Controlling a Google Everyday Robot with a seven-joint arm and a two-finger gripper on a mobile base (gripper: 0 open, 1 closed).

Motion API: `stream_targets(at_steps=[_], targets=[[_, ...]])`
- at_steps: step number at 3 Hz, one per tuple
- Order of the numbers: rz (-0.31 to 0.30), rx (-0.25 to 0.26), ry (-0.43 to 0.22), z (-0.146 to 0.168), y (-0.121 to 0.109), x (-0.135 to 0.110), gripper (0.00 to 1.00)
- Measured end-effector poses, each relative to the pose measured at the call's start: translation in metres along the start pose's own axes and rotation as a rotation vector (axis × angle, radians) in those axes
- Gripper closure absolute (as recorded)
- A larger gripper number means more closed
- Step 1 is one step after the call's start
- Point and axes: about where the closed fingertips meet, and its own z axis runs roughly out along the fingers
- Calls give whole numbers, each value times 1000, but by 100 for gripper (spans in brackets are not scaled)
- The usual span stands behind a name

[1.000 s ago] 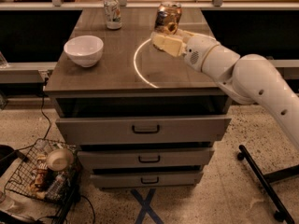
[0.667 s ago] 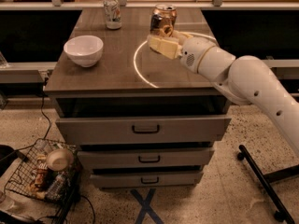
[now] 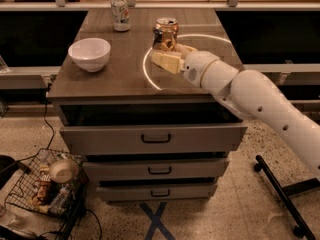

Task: Place orange can upright

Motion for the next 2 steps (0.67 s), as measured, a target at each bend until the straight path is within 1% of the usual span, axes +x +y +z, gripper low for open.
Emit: stream_targets(at_steps=[1, 2], targets=[[6, 10, 13, 3, 5, 18, 100], [0, 31, 24, 4, 7, 30, 100]])
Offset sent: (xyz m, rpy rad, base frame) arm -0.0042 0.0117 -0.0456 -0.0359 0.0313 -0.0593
